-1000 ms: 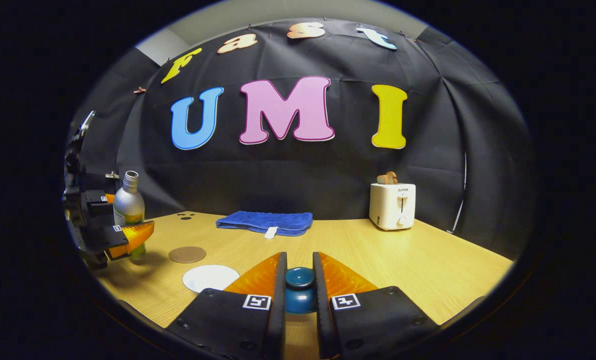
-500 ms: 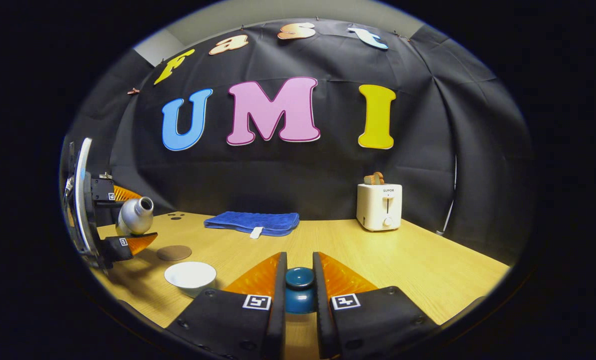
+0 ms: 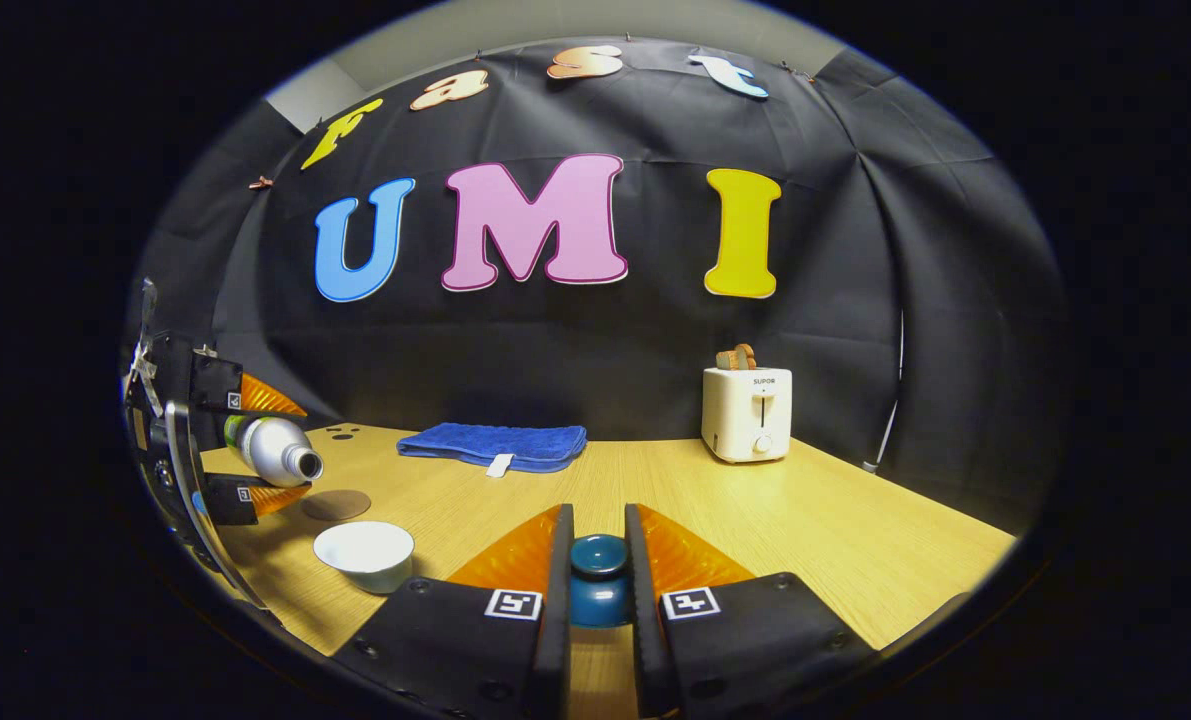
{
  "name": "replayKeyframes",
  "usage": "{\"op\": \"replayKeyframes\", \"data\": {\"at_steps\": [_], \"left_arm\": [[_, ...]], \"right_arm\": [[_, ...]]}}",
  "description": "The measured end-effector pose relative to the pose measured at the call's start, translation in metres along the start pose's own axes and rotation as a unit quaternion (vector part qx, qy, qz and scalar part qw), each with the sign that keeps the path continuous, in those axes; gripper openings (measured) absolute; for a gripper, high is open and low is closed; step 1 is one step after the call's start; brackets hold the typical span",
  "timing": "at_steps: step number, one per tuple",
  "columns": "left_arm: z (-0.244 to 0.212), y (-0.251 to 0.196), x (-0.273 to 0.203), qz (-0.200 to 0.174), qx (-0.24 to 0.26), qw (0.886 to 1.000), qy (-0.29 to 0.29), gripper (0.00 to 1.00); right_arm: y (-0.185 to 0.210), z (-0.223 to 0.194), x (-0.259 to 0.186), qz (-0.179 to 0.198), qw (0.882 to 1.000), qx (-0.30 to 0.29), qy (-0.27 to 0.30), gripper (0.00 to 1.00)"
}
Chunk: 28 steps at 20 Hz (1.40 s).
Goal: Open the teacup lid with one hand, grasp the water bottle and pour water into the teacup with the other hand; after pouring, place the water bottle on the coaster and then close the teacup lid.
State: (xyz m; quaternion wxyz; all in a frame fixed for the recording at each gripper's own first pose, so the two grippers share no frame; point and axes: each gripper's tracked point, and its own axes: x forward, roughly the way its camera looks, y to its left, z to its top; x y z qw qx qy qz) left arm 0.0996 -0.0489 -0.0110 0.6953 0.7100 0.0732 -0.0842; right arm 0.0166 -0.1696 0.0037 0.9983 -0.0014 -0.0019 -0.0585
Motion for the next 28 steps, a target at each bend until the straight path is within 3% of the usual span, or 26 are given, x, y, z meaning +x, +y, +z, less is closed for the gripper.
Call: {"op": "replayKeyframes", "data": {"at_steps": [10,28], "left_arm": [[0.003,0.006,-0.002,-0.039,0.098,0.994,0.01,0.8],[0.012,0.021,0.003,-0.064,0.25,0.966,0.008,0.8]], "right_arm": [[0.0,0.0,0.0,0.0,1.0,0.0,-0.001,0.29],[0.002,0.0,-0.001,0.004,1.0,0.0,0.0,0.29]]}}
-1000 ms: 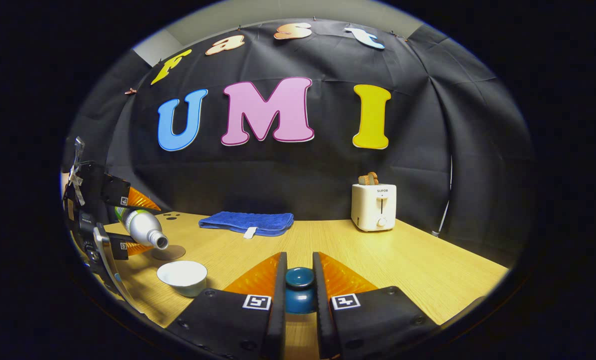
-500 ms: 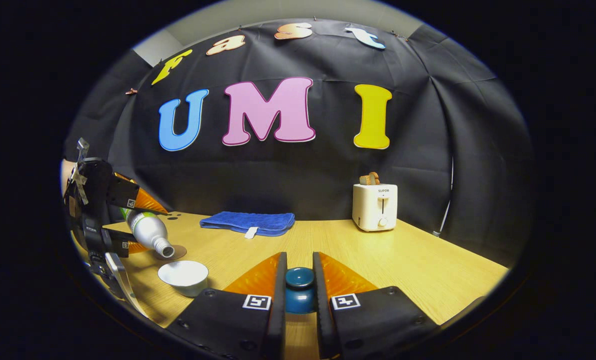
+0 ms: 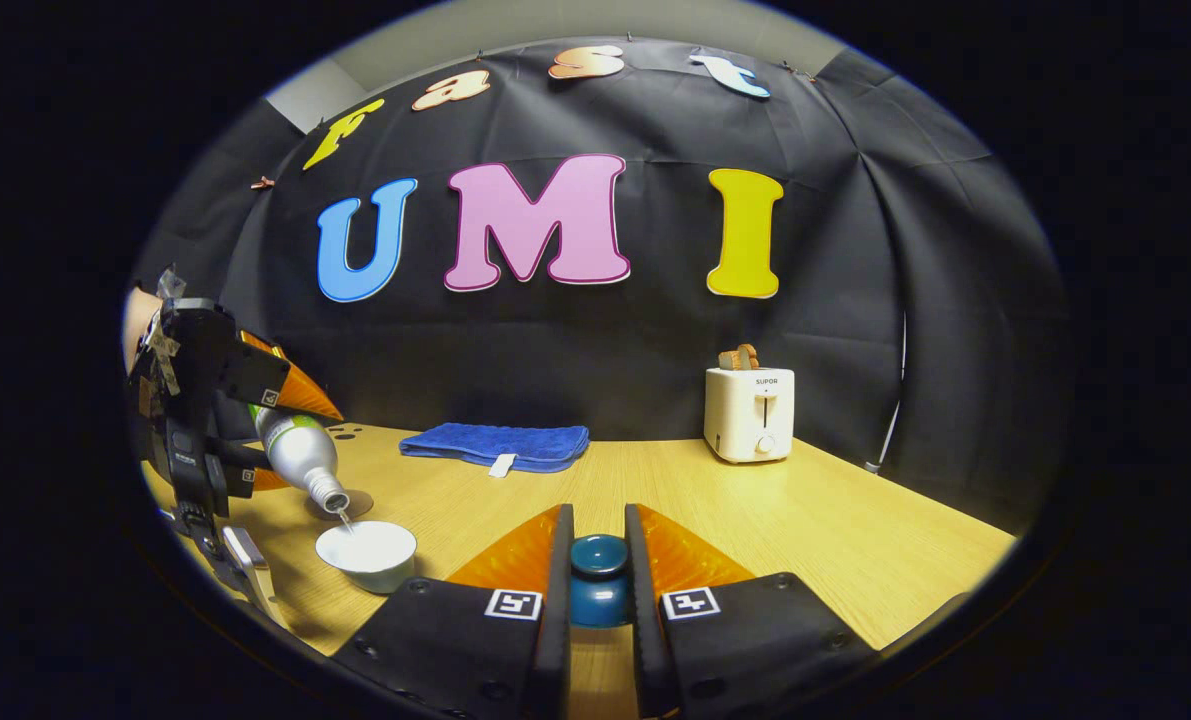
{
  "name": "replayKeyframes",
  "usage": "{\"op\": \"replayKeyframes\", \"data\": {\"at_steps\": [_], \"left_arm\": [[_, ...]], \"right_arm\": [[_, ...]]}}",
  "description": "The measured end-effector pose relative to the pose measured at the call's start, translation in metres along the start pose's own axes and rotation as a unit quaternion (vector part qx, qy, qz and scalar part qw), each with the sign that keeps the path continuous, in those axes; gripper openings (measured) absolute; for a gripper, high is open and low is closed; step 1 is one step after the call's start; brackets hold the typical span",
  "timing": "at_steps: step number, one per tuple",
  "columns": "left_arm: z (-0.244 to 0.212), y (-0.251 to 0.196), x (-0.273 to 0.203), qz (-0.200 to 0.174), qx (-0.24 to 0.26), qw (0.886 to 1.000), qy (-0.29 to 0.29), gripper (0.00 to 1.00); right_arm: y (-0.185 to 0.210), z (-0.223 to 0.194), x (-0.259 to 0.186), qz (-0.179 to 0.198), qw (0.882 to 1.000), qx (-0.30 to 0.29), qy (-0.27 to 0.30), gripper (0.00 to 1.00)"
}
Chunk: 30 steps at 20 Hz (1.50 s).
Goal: Open the teacup lid with one hand, grasp the water bottle and pour water into the teacup with the other hand; after pouring, place the water bottle on the coaster and then close the teacup lid.
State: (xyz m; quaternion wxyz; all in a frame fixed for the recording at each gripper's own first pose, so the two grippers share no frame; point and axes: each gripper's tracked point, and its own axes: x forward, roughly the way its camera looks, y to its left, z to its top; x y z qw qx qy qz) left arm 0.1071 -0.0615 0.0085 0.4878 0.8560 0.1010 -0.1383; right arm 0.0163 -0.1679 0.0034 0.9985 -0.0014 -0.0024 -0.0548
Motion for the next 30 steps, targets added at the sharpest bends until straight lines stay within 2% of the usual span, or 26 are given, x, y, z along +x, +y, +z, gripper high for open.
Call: {"op": "replayKeyframes", "data": {"at_steps": [11,17,30], "left_arm": [[-0.007,0.015,-0.002,-0.01,0.078,0.997,0.01,0.8],[-0.006,0.027,-0.004,-0.013,0.104,0.994,0.011,0.8],[-0.006,0.027,-0.007,-0.014,0.123,0.992,0.013,0.8]], "right_arm": [[0.003,0.0,0.0,0.008,1.0,0.0,0.0,0.29],[0.003,0.0,-0.001,0.008,1.0,0.0,0.0,0.29],[0.003,0.001,0.0,0.008,1.0,0.0,0.0,0.29]]}}
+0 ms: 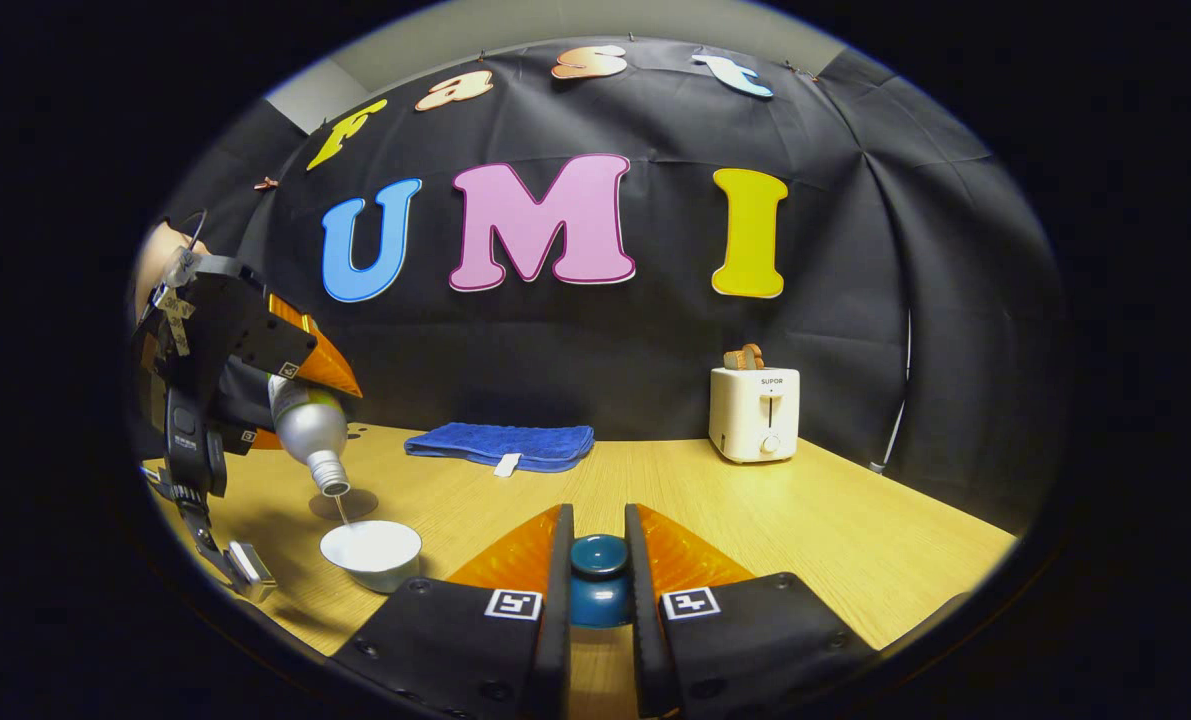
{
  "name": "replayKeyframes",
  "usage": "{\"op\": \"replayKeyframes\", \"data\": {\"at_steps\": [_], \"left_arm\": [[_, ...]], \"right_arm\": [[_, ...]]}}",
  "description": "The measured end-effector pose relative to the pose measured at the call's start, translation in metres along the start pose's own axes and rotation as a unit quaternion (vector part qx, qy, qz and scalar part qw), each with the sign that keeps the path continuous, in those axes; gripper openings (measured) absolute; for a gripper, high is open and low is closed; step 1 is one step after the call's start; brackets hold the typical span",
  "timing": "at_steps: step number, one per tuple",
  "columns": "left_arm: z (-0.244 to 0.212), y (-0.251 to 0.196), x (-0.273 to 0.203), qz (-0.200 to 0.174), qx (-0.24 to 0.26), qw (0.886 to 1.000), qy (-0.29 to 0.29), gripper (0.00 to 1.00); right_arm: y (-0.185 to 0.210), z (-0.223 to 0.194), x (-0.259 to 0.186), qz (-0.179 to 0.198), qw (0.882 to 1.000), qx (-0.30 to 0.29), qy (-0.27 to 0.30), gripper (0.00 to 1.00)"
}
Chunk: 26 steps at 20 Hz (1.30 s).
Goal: Open the teacup lid with one hand, grasp the water bottle and pour water into the teacup with the other hand; after pouring, place the water bottle on the coaster and then close the teacup lid.
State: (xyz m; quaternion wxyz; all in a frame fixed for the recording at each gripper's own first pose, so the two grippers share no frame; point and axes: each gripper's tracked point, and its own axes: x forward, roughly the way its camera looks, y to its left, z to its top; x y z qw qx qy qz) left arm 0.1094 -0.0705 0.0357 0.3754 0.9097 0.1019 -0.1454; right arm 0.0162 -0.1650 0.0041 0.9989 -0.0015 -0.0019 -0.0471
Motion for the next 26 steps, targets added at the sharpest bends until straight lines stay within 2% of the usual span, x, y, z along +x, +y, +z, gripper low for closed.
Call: {"op": "replayKeyframes", "data": {"at_steps": [14,16,19,21,22,23,24,26], "left_arm": [[0.009,0.006,-0.007,0.029,-0.003,0.999,-0.014,0.8],[0.011,0.009,-0.01,0.051,-0.032,0.998,-0.024,0.8],[0.009,0.015,-0.022,0.085,-0.108,0.99,-0.038,0.8],[0.004,0.017,-0.029,0.115,-0.188,0.974,-0.043,0.79],[0.0,0.017,-0.034,0.127,-0.239,0.962,-0.047,0.79],[-0.005,0.018,-0.04,0.137,-0.295,0.944,-0.051,0.79],[-0.009,0.018,-0.046,0.144,-0.354,0.922,-0.057,0.79],[-0.014,0.018,-0.056,0.15,-0.47,0.868,-0.065,0.79]], "right_arm": [[-0.001,-0.001,0.001,0.0,1.0,0.0,0.0,0.29],[-0.002,-0.001,0.0,-0.005,1.0,0.0,0.0,0.29],[-0.002,-0.001,0.0,-0.005,1.0,0.0,0.0,0.29],[-0.002,0.0,0.0,-0.005,1.0,0.0,0.0,0.29],[-0.002,0.0,0.0,-0.005,1.0,0.0,0.0,0.29],[-0.003,0.0,0.001,-0.005,1.0,0.0,0.0,0.29],[-0.002,0.0,0.0,-0.005,1.0,0.0,-0.001,0.29],[-0.002,-0.001,0.001,-0.005,1.0,0.0,-0.001,0.29]]}}
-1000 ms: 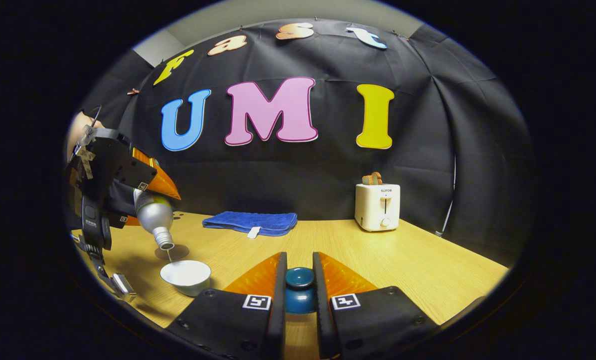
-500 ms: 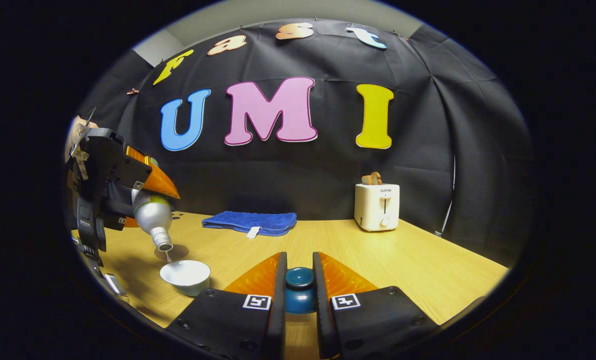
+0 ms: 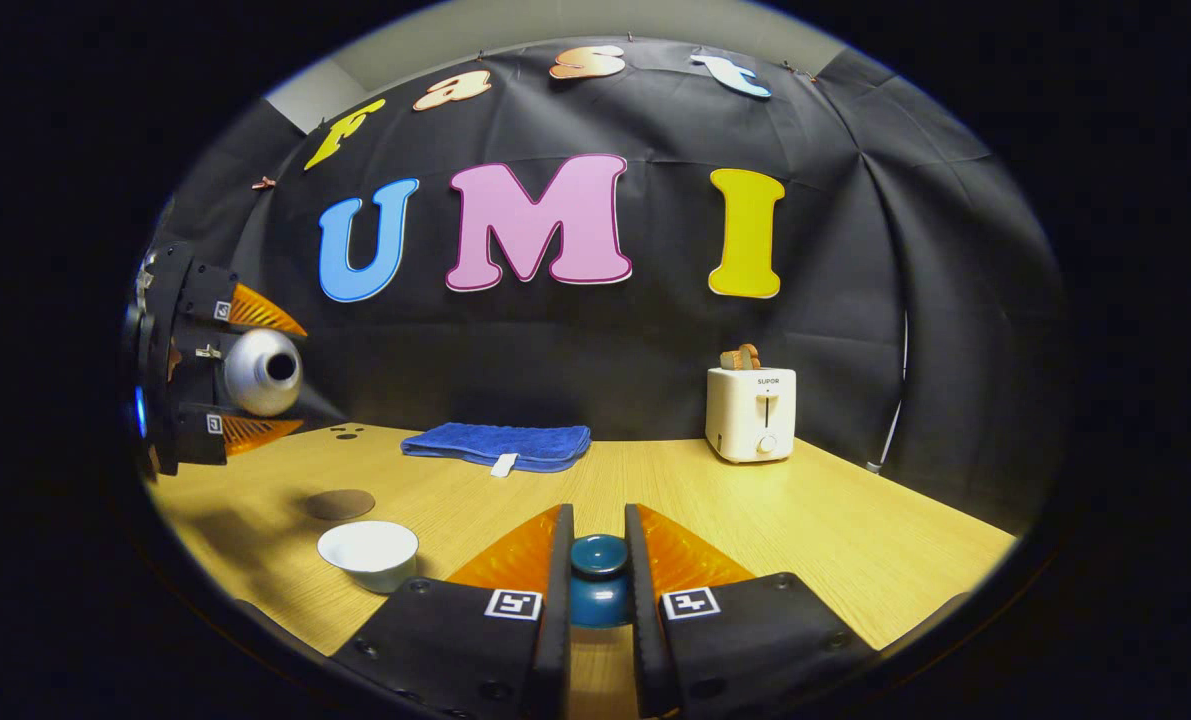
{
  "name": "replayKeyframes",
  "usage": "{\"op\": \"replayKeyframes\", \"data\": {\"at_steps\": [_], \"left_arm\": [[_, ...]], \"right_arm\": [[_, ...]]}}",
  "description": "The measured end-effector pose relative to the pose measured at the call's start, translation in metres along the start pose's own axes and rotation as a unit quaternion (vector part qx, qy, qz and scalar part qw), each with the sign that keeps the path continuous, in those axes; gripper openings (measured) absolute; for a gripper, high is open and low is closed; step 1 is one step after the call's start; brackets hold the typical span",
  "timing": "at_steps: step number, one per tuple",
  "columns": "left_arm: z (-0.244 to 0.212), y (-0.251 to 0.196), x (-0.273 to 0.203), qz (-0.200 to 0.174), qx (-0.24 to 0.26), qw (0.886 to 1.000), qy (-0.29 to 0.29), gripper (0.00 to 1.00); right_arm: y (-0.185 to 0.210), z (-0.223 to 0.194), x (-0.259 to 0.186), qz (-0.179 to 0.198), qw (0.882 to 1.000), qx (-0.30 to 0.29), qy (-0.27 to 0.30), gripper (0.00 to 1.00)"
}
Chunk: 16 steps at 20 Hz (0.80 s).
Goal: Open the teacup lid with one hand, grasp the water bottle and pour water into the teacup with the other hand; after pouring, place the water bottle on the coaster and then close the teacup lid.
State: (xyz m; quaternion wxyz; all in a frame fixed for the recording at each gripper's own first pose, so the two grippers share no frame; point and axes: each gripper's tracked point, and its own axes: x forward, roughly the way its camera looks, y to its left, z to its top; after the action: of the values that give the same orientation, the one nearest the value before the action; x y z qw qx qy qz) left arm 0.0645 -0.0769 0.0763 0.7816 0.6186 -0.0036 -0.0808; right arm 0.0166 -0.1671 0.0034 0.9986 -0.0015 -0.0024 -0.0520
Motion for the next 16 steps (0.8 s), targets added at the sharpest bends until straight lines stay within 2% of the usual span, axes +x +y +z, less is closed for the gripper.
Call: {"op": "replayKeyframes", "data": {"at_steps": [1,3,5,8,12,14,15,16], "left_arm": [[0.0,0.003,-0.005,0.008,-0.065,0.998,-0.003,0.8],[0.007,0.008,-0.009,0.023,-0.197,0.98,-0.02,0.79],[0.013,0.014,0.0,0.038,-0.32,0.946,-0.038,0.79],[0.006,0.011,0.024,0.042,-0.468,0.88,-0.069,0.79],[0.002,0.008,0.043,0.061,-0.562,0.82,-0.088,0.79],[-0.002,0.003,0.05,0.059,-0.61,0.786,-0.087,0.8],[-0.002,0.0,0.053,0.055,-0.624,0.775,-0.083,0.8],[-0.002,-0.004,0.058,0.05,-0.631,0.77,-0.079,0.81]], "right_arm": [[0.0,0.0,0.0,0.0,1.0,0.0,0.0,0.29],[0.002,0.0,-0.001,0.004,1.0,0.0,0.0,0.29],[0.002,0.0,-0.001,0.006,1.0,0.0,0.0,0.29],[0.004,0.0,-0.002,0.013,1.0,0.0,0.001,0.29],[0.005,0.0,-0.004,0.016,1.0,0.001,0.0,0.29],[0.005,0.0,-0.004,0.016,1.0,0.0,0.0,0.29],[0.005,0.0,-0.005,0.016,1.0,0.0,0.0,0.29],[0.005,0.0,-0.005,0.016,1.0,0.0,0.0,0.29]]}}
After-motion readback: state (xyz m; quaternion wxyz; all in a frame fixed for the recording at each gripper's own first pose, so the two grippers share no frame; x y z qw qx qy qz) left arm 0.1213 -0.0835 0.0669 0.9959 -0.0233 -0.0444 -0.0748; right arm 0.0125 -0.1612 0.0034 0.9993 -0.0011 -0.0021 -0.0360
